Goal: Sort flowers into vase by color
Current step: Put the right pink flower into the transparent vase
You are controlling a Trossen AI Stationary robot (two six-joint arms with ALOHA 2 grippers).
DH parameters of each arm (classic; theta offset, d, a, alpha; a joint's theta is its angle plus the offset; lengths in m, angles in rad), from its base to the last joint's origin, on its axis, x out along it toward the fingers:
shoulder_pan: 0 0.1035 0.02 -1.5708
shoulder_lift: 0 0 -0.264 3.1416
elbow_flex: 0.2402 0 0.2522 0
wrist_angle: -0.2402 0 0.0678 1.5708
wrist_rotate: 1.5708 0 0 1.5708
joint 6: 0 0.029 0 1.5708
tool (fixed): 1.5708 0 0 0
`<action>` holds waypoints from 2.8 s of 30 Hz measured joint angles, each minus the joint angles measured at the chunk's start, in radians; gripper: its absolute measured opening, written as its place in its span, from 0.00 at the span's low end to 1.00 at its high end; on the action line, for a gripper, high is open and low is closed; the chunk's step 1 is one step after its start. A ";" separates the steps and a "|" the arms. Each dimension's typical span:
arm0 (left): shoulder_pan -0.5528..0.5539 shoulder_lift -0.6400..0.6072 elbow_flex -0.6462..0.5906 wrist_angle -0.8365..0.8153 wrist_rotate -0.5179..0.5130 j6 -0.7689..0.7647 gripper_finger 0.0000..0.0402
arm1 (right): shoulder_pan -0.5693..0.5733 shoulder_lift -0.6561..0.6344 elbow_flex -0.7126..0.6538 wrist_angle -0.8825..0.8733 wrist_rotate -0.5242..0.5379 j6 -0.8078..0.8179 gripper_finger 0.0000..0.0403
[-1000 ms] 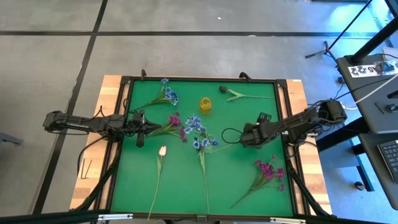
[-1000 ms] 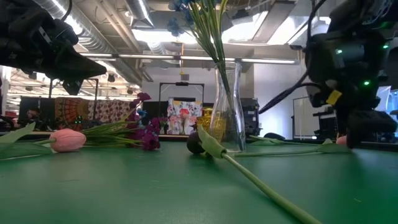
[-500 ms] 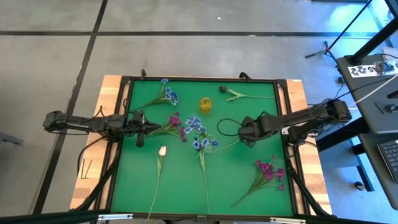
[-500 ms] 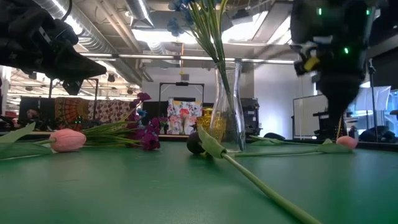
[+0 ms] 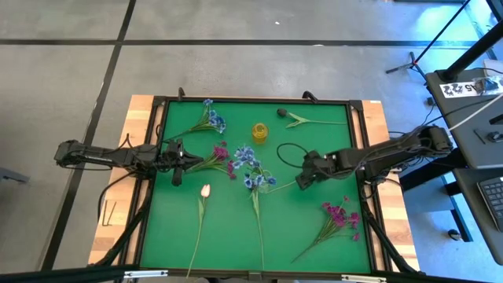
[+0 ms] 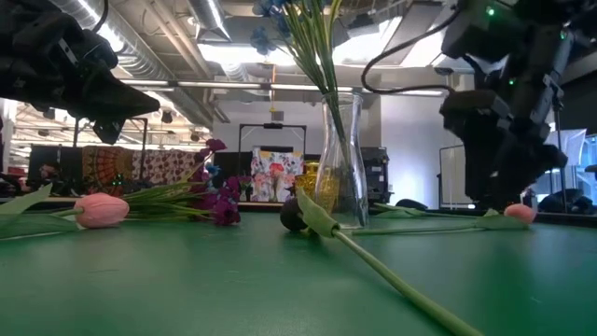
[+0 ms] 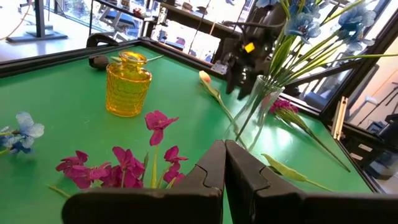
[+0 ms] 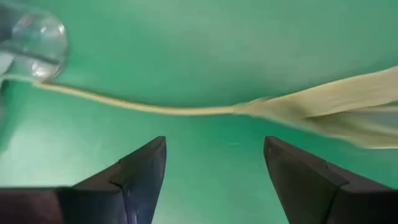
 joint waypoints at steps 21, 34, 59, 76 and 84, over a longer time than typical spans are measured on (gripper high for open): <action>0.000 0.000 0.000 0.000 -0.001 0.000 0.00 | -0.033 0.003 -0.118 -0.006 0.136 0.073 0.67; 0.000 0.000 0.000 0.000 -0.001 0.001 0.00 | -0.261 0.006 -0.123 -0.015 0.177 -0.100 0.67; 0.000 0.000 0.000 0.000 0.000 0.000 0.00 | -0.347 0.001 -0.047 0.202 0.095 -0.652 0.67; 0.000 0.000 0.000 0.000 0.000 -0.001 0.00 | -0.348 0.171 -0.021 0.224 0.039 -0.979 0.67; 0.000 0.000 0.000 0.000 0.000 -0.002 0.00 | -0.348 0.184 -0.014 0.134 -0.055 -0.996 0.67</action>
